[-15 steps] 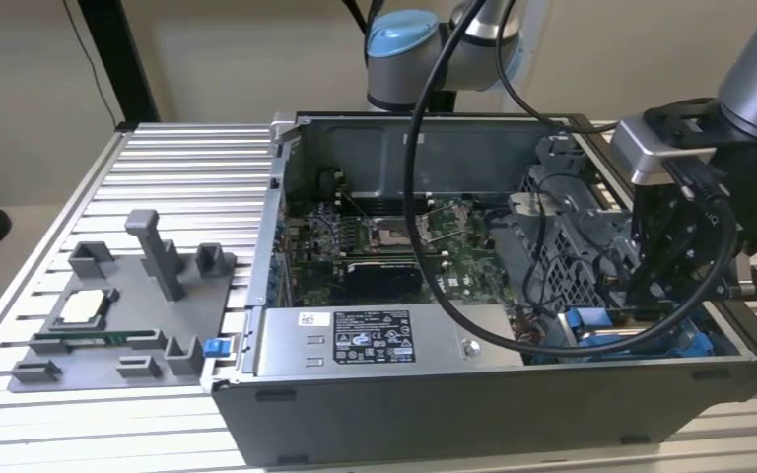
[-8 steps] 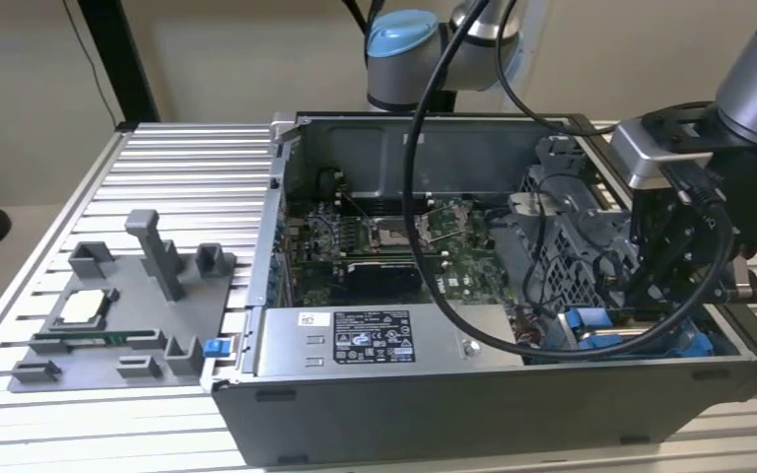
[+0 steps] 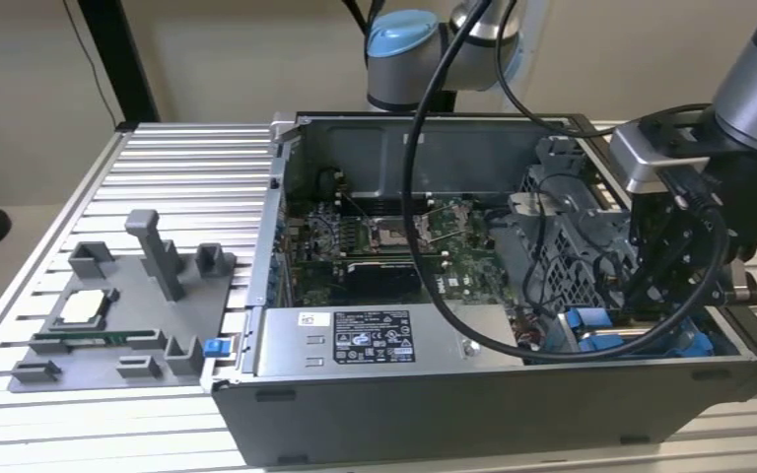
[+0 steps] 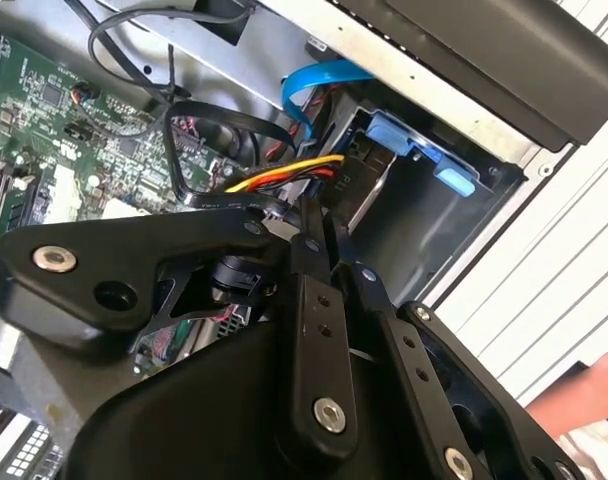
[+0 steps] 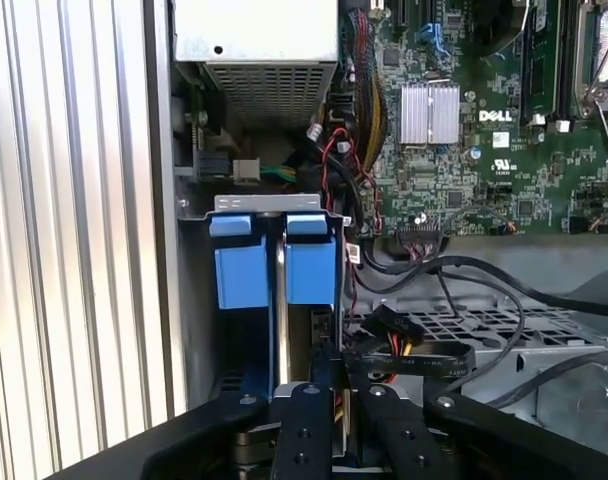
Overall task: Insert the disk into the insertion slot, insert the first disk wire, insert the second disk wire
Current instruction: 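Insert the second disk wire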
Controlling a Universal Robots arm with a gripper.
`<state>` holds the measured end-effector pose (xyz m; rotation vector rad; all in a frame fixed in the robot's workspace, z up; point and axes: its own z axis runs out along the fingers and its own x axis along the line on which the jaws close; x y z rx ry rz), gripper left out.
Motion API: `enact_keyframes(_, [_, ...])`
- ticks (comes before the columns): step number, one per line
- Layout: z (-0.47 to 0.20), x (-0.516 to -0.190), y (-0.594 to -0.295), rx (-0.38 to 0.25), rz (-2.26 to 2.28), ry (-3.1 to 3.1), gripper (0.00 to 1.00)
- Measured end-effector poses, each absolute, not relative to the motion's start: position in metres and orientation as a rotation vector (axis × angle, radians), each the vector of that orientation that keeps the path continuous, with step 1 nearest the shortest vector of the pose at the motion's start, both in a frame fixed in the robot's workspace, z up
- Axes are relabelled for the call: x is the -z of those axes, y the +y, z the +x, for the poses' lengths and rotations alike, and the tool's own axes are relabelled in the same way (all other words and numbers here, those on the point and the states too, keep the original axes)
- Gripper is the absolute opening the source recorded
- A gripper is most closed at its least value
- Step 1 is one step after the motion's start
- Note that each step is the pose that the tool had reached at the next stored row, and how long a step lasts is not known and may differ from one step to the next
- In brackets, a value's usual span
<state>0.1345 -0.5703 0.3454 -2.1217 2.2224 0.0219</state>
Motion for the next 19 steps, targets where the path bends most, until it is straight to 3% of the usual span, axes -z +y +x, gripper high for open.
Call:
enact_keyframes(10, [0.127, -0.3454, -0.5718, -0.022, -2.109, 2.209, 0.0])
enact_keyframes(19, [0.1256, -0.3455, -0.5722, 0.016, -2.093, 2.189, 0.0])
